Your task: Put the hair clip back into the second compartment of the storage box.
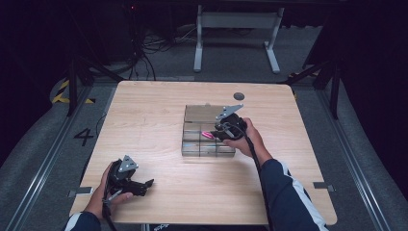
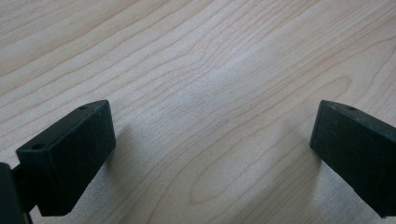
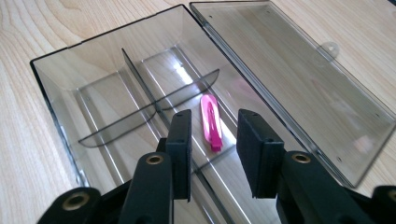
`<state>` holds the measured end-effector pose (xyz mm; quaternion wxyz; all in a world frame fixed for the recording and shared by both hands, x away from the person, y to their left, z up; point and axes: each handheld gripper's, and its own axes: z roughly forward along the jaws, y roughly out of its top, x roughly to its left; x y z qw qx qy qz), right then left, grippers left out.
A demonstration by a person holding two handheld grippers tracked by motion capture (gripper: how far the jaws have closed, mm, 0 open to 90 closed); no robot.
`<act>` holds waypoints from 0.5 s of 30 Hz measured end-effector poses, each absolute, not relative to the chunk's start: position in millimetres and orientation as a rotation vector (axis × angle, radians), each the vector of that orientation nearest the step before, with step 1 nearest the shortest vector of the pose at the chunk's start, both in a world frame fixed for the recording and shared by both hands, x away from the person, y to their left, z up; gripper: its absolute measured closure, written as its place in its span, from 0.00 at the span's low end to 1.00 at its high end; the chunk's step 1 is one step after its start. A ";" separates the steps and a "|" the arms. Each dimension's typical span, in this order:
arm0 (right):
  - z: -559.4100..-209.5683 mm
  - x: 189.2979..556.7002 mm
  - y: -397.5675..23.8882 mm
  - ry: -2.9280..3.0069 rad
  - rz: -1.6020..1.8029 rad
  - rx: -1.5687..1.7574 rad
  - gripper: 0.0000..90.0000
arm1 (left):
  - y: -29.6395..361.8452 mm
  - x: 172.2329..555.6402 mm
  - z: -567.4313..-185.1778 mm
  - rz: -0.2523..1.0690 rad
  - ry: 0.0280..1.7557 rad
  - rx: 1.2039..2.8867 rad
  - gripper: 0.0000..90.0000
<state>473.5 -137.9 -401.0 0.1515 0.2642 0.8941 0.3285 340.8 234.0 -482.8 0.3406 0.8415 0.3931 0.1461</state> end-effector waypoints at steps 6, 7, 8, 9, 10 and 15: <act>-397.4 465.5 -151.3 2.556 0.930 0.753 0.76 | 233.9 340.8 -483.1 0.385 1.024 2.186 0.01; -396.4 463.6 -153.2 2.551 0.921 0.751 0.75 | 233.9 340.7 -483.1 0.385 1.024 2.186 0.01; -394.1 460.7 -156.8 2.548 0.916 0.748 0.75 | 233.9 340.7 -483.0 0.385 1.025 2.186 0.01; -393.2 459.3 -158.1 2.547 0.921 0.748 0.75 | 233.9 340.7 -483.0 0.386 1.025 2.186 0.01; -392.2 457.5 -160.0 2.541 0.930 0.746 0.75 | 233.9 340.7 -483.0 0.386 1.025 2.186 0.01; -389.7 448.8 -167.2 2.534 0.930 0.733 0.73 | 233.9 340.7 -483.0 0.386 1.025 2.186 0.01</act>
